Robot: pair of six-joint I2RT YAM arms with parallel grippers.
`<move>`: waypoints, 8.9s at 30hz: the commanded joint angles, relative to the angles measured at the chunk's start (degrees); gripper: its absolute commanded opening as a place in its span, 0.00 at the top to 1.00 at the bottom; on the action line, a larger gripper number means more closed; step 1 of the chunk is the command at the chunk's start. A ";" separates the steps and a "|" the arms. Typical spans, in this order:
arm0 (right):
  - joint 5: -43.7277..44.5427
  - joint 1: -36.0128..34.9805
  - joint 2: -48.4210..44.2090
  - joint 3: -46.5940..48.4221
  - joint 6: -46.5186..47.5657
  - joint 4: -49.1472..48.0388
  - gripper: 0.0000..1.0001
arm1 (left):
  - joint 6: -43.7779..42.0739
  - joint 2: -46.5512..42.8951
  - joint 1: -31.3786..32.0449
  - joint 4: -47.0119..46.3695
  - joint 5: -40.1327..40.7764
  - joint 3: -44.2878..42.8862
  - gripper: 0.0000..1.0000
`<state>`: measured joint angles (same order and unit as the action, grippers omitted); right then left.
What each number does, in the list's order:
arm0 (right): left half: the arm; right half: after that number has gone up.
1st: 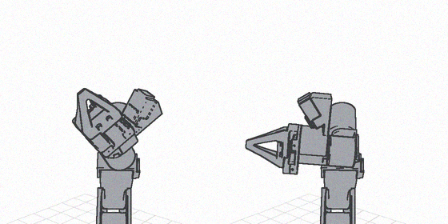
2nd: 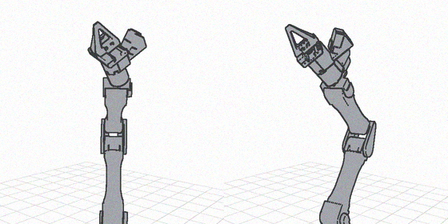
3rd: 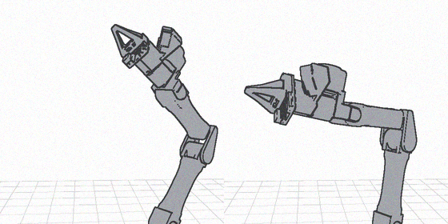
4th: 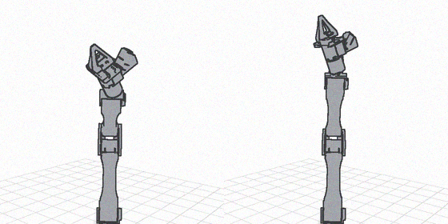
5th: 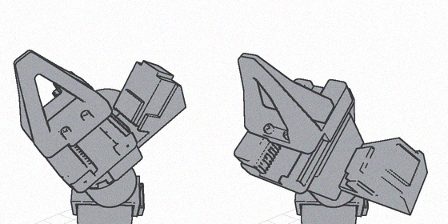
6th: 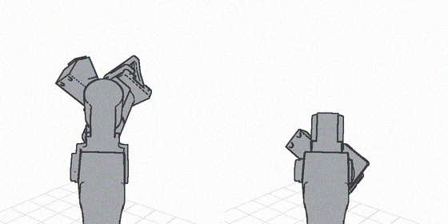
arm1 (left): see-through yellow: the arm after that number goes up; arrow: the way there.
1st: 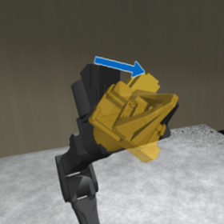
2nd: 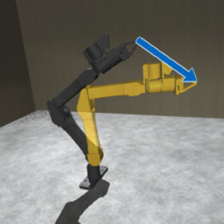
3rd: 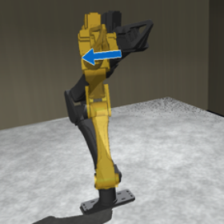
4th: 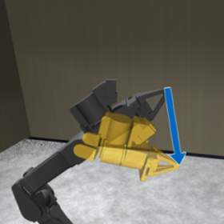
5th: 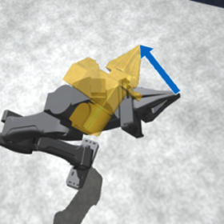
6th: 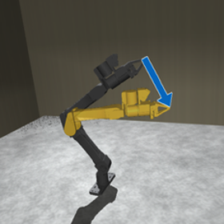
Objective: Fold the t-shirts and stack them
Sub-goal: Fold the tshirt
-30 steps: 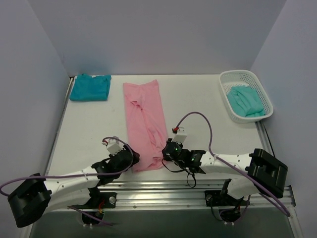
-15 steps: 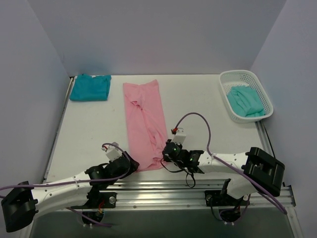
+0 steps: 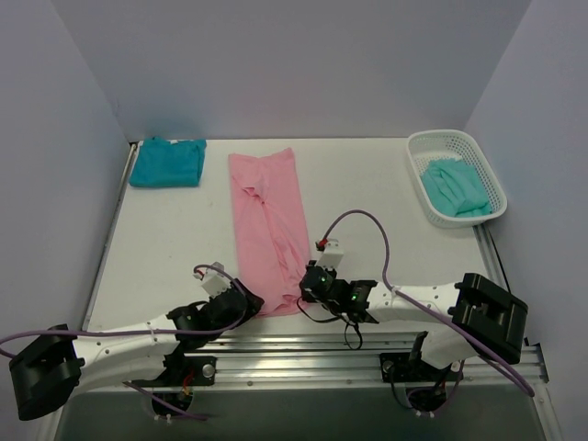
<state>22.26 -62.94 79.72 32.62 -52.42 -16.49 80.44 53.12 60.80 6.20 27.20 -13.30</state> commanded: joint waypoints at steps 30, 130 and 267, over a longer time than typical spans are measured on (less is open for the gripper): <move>2.79 -5.71 3.15 10.61 -0.75 10.78 0.78 | -4.07 -14.19 0.03 23.69 7.95 -10.42 0.98; -12.06 29.71 51.14 73.54 19.99 26.77 1.00 | -30.61 55.33 -47.52 -21.05 -32.91 -56.57 0.98; -30.89 41.67 61.45 86.05 12.60 -18.48 0.28 | -36.15 50.75 -52.71 -28.61 -43.98 -51.03 0.01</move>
<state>-9.45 -21.02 149.05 122.76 -41.78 -30.55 43.83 101.41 6.96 -18.31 -14.41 -61.08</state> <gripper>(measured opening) 0.714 0.971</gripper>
